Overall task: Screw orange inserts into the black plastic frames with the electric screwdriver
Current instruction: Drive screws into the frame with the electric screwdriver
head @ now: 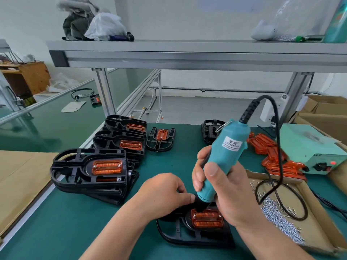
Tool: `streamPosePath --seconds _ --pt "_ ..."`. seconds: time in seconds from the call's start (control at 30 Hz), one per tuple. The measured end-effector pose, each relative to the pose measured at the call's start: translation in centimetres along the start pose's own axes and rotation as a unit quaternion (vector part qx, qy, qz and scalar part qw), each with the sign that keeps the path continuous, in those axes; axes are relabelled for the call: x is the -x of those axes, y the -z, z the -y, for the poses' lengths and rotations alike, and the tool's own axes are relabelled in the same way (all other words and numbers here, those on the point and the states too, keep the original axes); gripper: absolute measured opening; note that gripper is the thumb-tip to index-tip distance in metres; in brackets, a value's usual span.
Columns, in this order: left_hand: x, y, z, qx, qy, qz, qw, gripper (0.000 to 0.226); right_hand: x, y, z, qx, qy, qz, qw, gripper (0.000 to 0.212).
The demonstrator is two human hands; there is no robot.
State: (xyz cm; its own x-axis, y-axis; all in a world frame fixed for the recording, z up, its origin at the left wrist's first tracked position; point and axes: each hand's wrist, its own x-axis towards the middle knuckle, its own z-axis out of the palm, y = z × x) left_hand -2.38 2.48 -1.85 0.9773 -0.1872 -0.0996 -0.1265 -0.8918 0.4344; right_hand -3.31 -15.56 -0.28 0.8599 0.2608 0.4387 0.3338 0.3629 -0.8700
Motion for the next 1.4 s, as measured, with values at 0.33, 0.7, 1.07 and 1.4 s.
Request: streamPosePath --seconds 0.33,0.7,1.07,1.4 --pt "0.5 0.4 -0.4 0.000 -0.018 0.008 1.000 0.026 -0.4 -1.2 0.1 0.030 -0.012 0.028 0.999 0.045" --pt "0.5 0.4 -0.9 -0.030 -0.019 0.020 0.999 0.021 -0.6 -2.0 -0.3 0.048 -0.038 0.069 0.996 0.050" --pt "0.0 0.0 -0.4 -0.081 -0.037 0.015 0.996 0.029 -0.6 -1.7 -0.2 0.055 -0.045 0.064 0.995 0.046" --pt "-0.5 -0.6 0.1 -0.089 -0.042 -0.009 0.995 0.045 -0.7 -1.3 -0.3 0.053 -0.031 0.055 0.997 0.033"
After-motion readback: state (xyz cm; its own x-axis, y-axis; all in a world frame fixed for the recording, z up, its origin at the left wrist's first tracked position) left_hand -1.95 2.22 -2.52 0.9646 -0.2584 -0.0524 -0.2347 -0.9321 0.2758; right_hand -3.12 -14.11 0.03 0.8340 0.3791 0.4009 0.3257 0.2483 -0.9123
